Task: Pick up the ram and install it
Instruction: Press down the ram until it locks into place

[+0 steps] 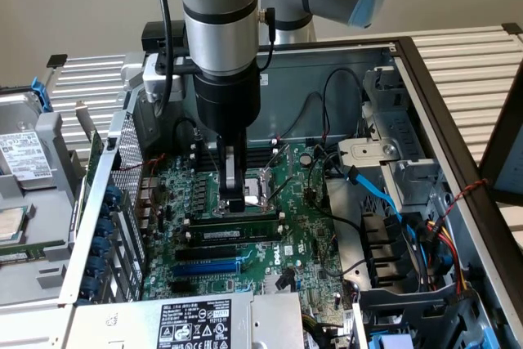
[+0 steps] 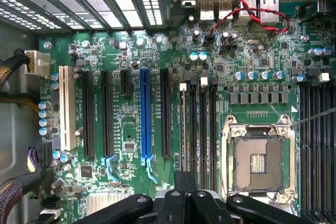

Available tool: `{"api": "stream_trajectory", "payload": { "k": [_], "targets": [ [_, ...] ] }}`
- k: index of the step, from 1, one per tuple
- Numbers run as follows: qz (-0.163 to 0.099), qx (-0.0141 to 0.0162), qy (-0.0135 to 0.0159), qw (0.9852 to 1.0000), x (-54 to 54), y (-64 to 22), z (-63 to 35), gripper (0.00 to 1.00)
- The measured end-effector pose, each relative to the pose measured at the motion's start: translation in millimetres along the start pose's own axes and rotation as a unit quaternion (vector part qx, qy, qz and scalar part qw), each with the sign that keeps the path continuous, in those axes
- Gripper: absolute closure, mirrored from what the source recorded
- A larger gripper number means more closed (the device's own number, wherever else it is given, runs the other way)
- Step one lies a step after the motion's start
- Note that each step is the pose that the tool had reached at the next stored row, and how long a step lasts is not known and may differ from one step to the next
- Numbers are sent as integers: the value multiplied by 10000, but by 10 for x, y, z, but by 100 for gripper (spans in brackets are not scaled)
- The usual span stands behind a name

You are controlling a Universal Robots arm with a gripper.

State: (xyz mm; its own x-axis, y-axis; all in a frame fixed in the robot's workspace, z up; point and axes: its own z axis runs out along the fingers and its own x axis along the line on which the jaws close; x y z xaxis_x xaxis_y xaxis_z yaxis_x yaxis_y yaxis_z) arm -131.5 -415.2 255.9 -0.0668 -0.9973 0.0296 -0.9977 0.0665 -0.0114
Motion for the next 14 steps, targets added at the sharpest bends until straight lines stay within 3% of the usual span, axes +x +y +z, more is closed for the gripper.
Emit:
{"api": "stream_trajectory", "payload": {
  "k": [11,14],
  "targets": [
    [8,0,0,10000,0,0,0,89],
    [204,-6,3,9998,0,1,-1,89]
  ]
}}
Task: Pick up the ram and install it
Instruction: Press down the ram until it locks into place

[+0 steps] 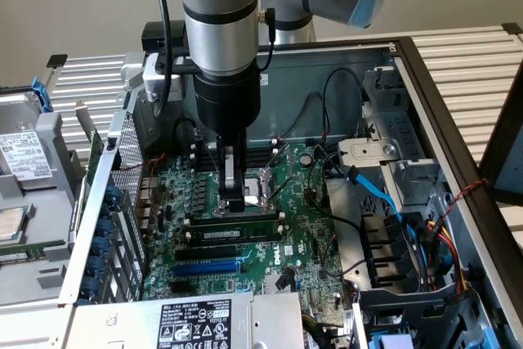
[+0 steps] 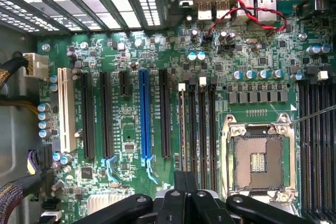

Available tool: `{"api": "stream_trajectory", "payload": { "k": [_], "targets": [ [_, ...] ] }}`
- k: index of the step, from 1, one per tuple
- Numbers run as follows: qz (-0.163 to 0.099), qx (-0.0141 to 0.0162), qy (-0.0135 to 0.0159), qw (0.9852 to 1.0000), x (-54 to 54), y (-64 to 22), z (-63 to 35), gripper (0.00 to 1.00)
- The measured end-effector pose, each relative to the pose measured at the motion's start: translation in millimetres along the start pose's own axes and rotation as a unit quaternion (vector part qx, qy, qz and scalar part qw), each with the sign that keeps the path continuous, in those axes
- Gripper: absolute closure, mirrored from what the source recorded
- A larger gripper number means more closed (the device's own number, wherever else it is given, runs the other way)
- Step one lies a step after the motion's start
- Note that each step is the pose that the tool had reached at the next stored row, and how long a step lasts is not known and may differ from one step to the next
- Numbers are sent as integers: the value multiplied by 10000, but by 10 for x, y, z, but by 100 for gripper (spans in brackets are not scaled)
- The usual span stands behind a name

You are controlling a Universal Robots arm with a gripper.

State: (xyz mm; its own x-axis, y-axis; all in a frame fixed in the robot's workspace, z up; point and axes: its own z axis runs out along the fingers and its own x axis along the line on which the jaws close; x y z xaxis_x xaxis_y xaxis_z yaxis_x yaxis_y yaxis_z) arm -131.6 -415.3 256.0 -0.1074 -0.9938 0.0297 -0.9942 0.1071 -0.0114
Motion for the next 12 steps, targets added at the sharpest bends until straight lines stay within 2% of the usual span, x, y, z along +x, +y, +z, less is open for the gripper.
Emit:
{"api": "stream_trajectory", "payload": {
  "k": [6,10,12],
  "targets": [
    [470,-14,5,9989,0,-1,1,89],
    [773,-23,8,9970,0,-1,0,89],
    [960,-28,10,9954,0,-1,0,89]
  ]
}}
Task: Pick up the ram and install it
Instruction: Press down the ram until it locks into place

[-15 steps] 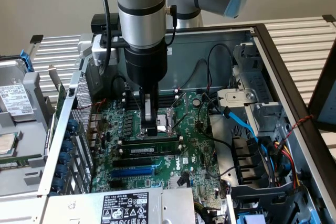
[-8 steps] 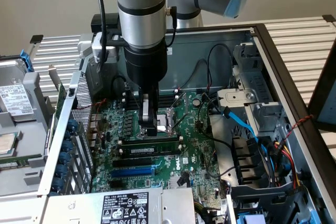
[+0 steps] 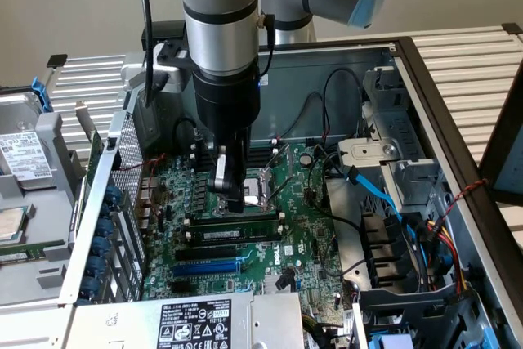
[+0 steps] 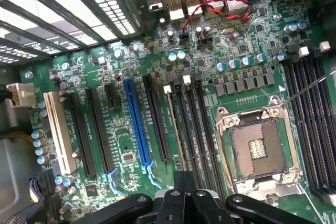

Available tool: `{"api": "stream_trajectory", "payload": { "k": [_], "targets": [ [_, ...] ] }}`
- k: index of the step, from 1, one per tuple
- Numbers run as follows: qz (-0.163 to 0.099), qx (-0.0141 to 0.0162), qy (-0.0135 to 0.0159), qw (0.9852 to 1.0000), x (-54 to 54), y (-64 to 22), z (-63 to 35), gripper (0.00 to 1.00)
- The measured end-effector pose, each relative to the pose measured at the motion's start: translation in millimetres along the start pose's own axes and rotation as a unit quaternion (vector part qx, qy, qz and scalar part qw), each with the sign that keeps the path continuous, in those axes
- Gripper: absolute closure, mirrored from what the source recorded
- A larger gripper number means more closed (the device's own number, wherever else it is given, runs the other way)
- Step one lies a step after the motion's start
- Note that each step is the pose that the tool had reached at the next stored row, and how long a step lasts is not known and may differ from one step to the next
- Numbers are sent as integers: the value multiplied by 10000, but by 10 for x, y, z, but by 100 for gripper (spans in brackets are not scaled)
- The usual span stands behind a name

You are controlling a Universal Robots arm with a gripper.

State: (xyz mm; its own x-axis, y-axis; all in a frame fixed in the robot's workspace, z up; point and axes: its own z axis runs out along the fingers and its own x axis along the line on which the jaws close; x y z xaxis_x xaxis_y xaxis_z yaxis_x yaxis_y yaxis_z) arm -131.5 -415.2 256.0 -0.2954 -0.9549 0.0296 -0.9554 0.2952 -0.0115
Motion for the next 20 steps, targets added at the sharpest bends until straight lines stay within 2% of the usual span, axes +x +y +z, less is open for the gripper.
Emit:
{"api": "stream_trajectory", "payload": {
  "k": [6,11,16,20],
  "targets": [
    [449,-12,5,9990,0,0,0,89],
    [818,-23,9,9966,0,0,0,89],
    [1197,-33,12,9928,0,0,0,89],
    [1496,-41,16,9887,0,0,0,89]
  ]
}}
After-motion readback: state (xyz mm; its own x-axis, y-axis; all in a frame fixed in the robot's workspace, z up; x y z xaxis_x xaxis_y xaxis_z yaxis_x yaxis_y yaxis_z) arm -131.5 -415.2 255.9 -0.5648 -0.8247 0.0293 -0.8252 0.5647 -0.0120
